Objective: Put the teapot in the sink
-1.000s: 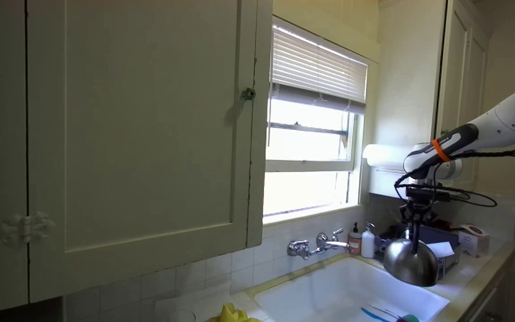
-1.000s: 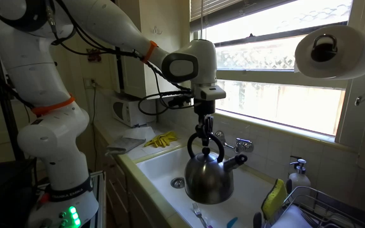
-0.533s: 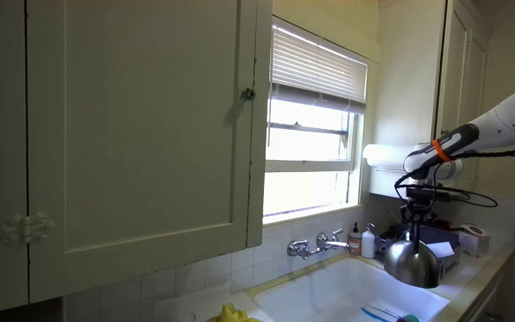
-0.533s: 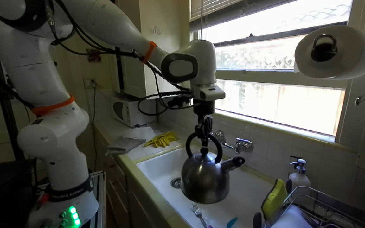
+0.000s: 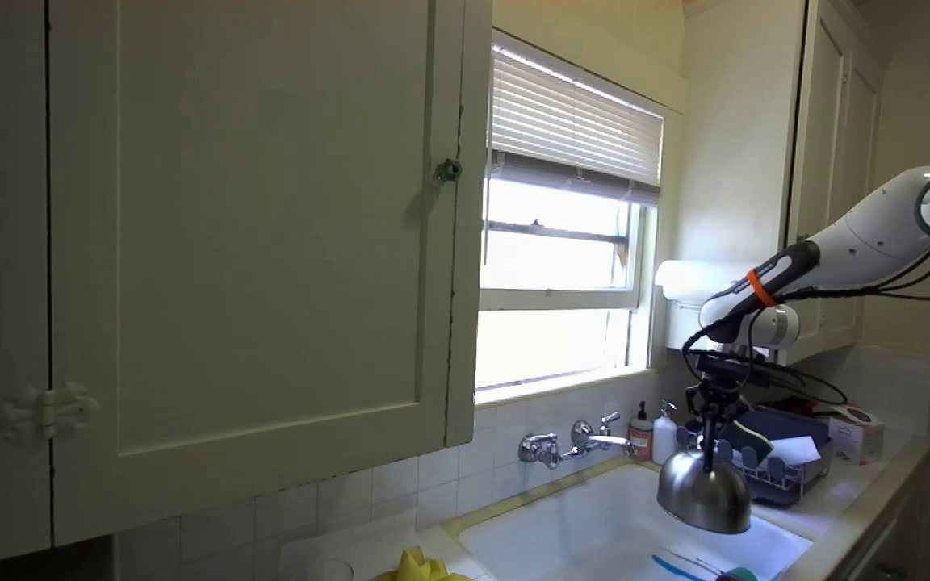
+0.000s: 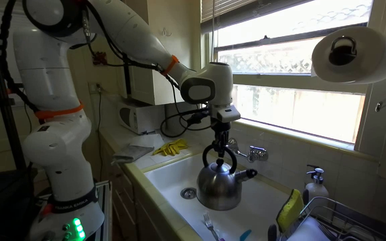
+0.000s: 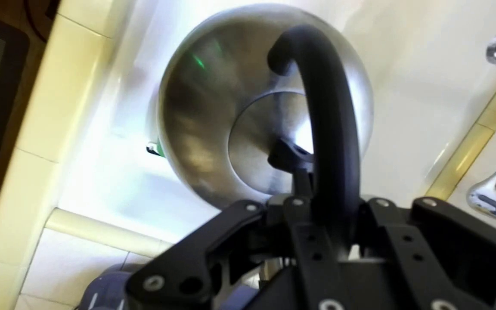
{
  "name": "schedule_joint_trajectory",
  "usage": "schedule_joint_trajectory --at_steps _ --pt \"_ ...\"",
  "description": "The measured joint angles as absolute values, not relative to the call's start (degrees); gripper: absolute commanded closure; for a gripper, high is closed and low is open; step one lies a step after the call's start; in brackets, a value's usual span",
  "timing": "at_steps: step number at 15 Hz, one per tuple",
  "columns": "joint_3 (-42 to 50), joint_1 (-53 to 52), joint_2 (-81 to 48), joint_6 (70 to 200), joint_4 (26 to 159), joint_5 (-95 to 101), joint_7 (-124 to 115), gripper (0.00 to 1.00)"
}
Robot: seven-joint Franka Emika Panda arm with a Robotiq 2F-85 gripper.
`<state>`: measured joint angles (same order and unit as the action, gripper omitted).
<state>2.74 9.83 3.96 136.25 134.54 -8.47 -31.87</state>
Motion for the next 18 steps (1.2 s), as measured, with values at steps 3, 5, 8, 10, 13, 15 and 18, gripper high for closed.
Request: schedule_joint_trajectory --at_steps 3,5,8,10,13,15,18 --pt "2.7 8.0 -2.0 138.1 129.6 -8.9 -33.9 0.98" --pt "3.0 7.4 -5.6 138.2 125.9 -8.9 -34.9 0.98" --pt "3.5 6.8 -10.5 138.2 121.2 -8.9 -35.0 0.98" --pt "3.9 6.6 -13.5 138.2 118.9 -8.9 -35.0 0.98" --pt "4.6 6.5 -17.3 138.2 116.4 -8.9 -35.0 0.98" --pt "5.4 6.5 -19.8 138.2 114.9 -8.9 -35.0 0.98" --pt "6.4 6.5 -22.9 138.2 113.4 -8.9 -35.0 0.98"
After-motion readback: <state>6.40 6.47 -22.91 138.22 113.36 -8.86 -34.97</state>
